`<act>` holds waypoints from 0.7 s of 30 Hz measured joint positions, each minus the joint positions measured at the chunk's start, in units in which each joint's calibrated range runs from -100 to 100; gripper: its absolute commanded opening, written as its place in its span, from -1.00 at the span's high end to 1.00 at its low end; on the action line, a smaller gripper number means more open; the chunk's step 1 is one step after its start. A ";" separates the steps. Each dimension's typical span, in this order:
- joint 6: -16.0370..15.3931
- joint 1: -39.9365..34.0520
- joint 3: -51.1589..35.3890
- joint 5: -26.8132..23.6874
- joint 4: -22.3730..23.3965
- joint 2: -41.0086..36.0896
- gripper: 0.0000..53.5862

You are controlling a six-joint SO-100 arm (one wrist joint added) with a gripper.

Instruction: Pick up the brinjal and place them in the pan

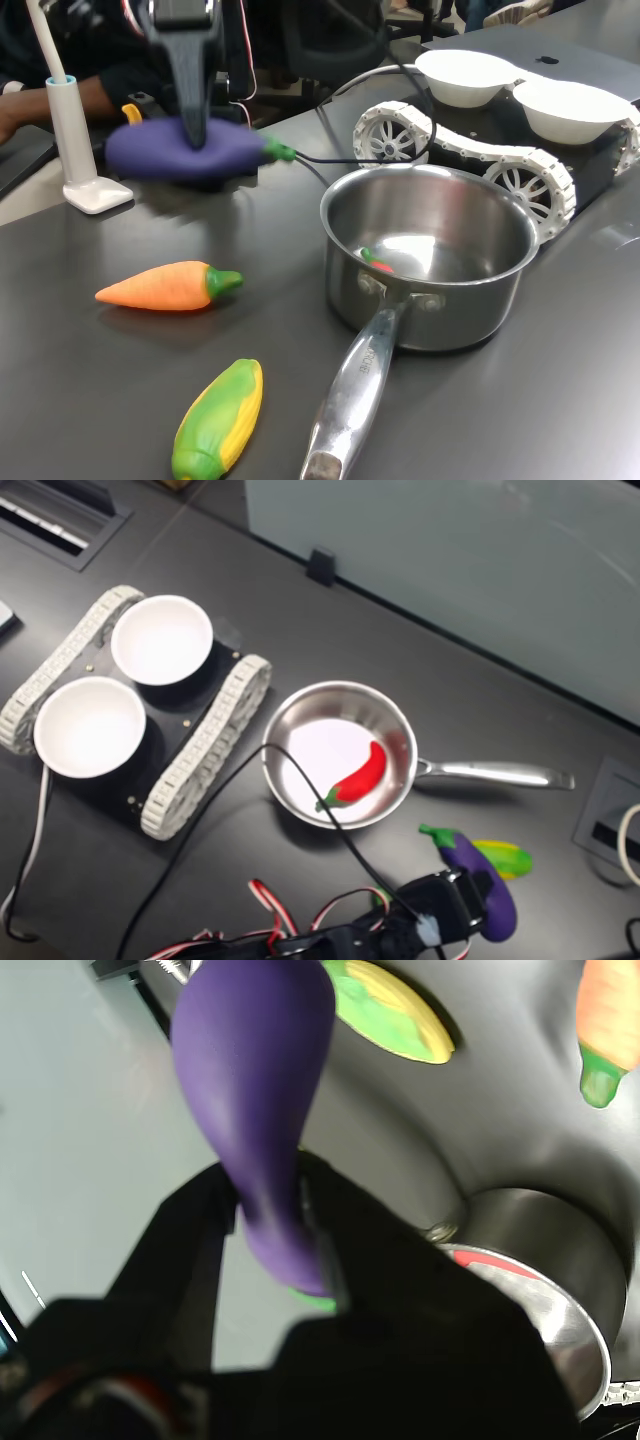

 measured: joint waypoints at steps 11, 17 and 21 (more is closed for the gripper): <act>-0.46 -8.03 2.17 -3.13 -3.14 -7.07 0.98; -0.46 -15.40 9.59 -3.96 -7.56 -11.03 0.98; -0.46 -19.69 13.21 -4.44 -10.54 -13.05 0.98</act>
